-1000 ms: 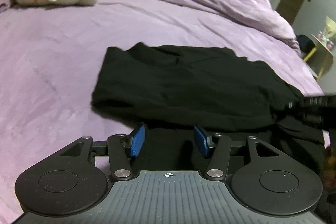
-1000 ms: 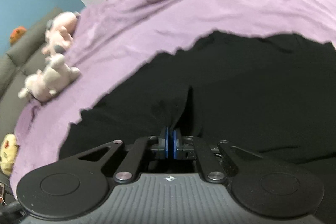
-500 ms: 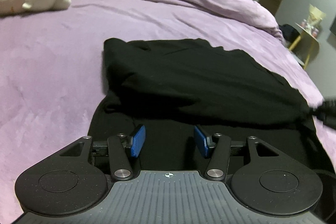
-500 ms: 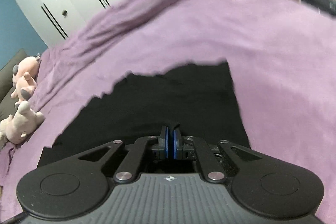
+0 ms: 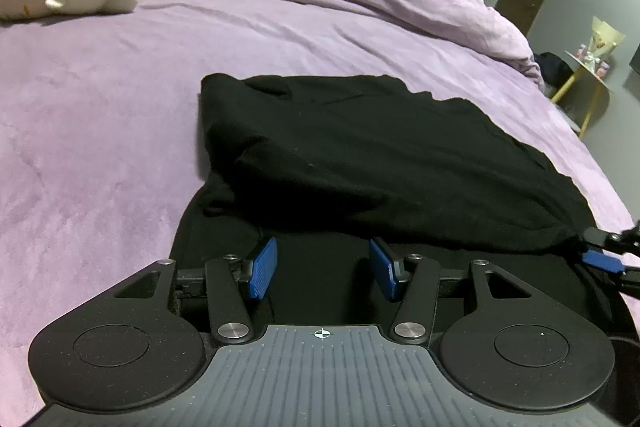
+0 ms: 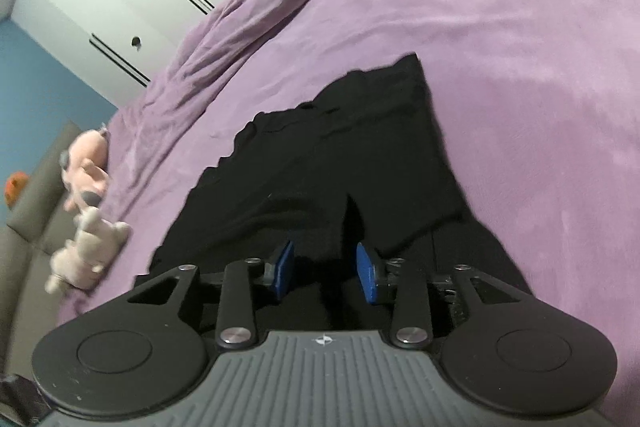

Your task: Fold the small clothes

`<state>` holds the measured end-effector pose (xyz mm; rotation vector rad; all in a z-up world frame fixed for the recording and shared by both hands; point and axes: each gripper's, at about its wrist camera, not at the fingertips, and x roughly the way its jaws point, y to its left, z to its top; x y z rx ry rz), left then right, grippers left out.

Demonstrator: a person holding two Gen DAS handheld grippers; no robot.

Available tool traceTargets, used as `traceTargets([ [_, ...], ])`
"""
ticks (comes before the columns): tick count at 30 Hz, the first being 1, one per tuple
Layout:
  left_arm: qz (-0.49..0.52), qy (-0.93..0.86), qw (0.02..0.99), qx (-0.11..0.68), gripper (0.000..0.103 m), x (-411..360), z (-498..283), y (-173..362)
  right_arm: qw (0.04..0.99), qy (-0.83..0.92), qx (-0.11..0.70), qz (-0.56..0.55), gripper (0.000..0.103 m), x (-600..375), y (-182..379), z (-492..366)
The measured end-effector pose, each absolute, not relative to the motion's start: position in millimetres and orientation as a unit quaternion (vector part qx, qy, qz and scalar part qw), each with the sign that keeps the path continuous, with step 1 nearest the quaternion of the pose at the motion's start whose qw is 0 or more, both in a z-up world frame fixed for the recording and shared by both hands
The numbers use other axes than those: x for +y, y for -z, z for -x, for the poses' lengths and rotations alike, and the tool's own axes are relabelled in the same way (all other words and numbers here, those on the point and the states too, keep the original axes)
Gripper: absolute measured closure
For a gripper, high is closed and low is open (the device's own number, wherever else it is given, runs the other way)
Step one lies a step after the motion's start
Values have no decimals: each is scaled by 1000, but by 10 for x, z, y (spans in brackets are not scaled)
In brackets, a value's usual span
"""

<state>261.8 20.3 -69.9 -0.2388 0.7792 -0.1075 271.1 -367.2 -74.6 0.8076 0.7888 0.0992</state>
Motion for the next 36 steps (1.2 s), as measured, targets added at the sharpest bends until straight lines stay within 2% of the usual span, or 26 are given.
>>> traceTargets([
  [8,102,48,918,380,46,145,-2605,699,803,-22,364,-471,69,-3712,900,-2828],
  [10,106,48,917,381,46,150,-2616,698,796,-16,371,-478,78,-3687,936,-2915],
  [12,112,47,916,382,46,149,-2639,684,801,-26,373,-468,95,-3634,906,-3000],
  [14,113,48,917,379,46,146,-2660,665,811,-39,362,-457,97,-3597,820,-3033],
  [18,104,58,918,379,46,93,-2680,655,817,-104,286,-490,98,-3630,655,-2999],
  [26,61,38,926,370,46,-107,-2764,688,867,-116,225,-429,98,-3779,402,-2930],
  [27,67,26,925,373,46,-89,-2788,703,878,-107,232,-405,98,-3793,422,-2931],
  [31,114,1,921,373,46,53,-2834,721,883,-36,349,-313,98,-3773,708,-3043],
  [33,125,-7,919,373,46,117,-2849,719,870,-36,365,-329,94,-3795,825,-3014],
  [36,146,-11,915,376,46,219,-2868,715,857,-32,347,-379,90,-3908,891,-2938],
])
